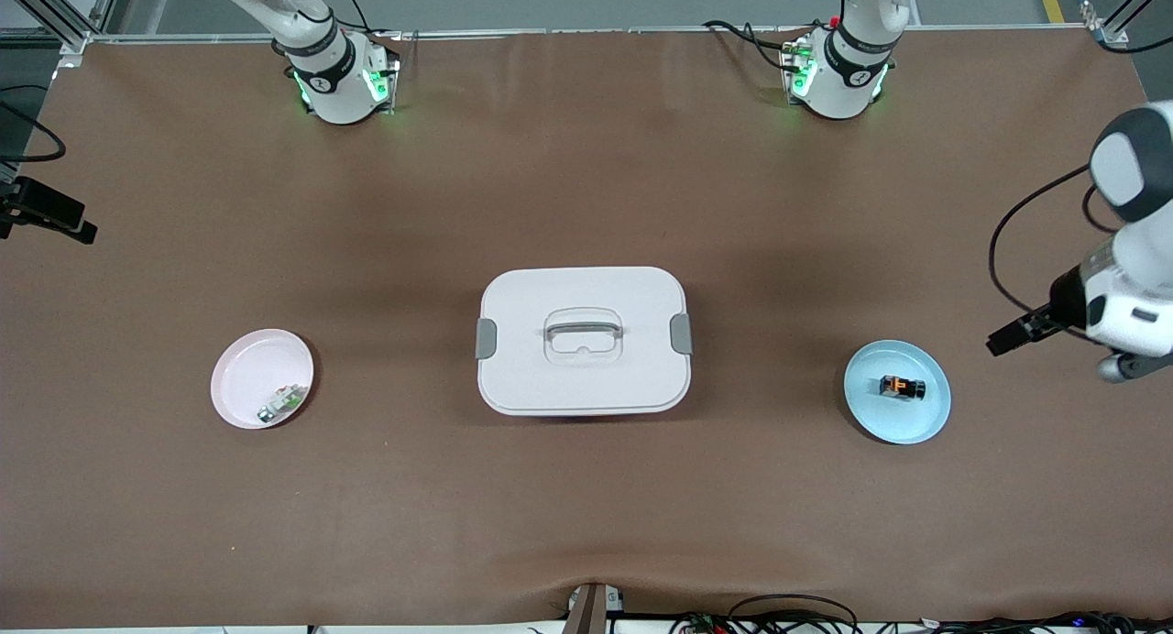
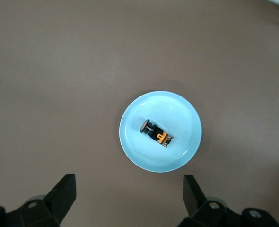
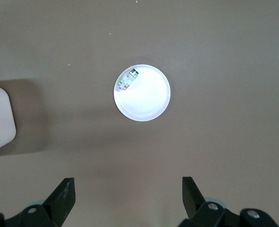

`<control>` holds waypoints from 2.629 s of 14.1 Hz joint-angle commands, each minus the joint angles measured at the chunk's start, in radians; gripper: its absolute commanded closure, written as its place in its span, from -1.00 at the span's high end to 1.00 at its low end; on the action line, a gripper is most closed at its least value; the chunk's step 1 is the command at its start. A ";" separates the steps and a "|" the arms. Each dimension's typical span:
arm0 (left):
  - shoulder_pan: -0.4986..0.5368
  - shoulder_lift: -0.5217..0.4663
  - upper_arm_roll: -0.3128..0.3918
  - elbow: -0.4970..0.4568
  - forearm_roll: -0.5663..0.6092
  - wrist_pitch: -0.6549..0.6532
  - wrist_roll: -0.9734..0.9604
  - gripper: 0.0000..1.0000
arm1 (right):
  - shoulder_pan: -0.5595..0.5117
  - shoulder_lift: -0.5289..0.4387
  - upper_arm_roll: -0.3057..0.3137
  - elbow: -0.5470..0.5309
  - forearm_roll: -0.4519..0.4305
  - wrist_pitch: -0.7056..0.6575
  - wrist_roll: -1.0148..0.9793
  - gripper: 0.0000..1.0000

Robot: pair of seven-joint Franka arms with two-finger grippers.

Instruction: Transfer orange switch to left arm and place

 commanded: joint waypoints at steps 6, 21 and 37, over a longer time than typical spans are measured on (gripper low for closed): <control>-0.005 -0.143 -0.056 0.065 -0.018 -0.116 0.073 1.00 | -0.012 -0.025 0.020 -0.020 0.037 -0.009 0.087 1.00; -0.003 -0.310 -0.056 0.023 -0.026 -0.320 0.275 1.00 | 0.029 -0.025 0.004 -0.019 0.035 -0.006 0.089 1.00; -0.045 -0.309 -0.033 0.064 -0.012 -0.297 0.287 1.00 | 0.006 -0.023 0.007 -0.019 0.037 -0.012 0.090 1.00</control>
